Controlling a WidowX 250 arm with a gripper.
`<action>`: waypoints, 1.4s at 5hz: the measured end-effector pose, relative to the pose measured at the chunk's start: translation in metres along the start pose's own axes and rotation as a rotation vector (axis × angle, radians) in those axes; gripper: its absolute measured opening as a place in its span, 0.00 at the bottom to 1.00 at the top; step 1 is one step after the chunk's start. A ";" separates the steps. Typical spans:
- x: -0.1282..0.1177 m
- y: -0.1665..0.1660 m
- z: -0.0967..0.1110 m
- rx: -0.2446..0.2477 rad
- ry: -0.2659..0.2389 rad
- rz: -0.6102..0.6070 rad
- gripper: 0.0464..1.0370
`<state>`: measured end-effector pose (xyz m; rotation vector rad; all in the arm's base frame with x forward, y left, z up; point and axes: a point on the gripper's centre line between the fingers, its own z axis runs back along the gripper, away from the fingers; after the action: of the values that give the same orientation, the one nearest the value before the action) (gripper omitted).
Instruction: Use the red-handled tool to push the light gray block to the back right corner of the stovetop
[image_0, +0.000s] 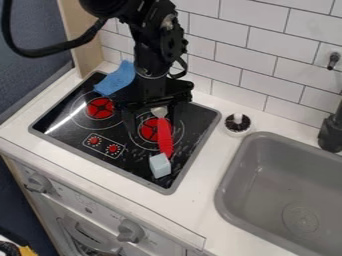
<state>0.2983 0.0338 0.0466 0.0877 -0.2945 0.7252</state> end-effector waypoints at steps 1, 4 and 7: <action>-0.005 0.001 -0.009 0.018 0.027 -0.002 0.97; 0.015 -0.023 -0.045 0.034 0.105 0.014 0.97; 0.014 -0.022 -0.087 0.083 0.184 0.008 0.93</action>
<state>0.3433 0.0418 -0.0324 0.0981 -0.0889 0.7482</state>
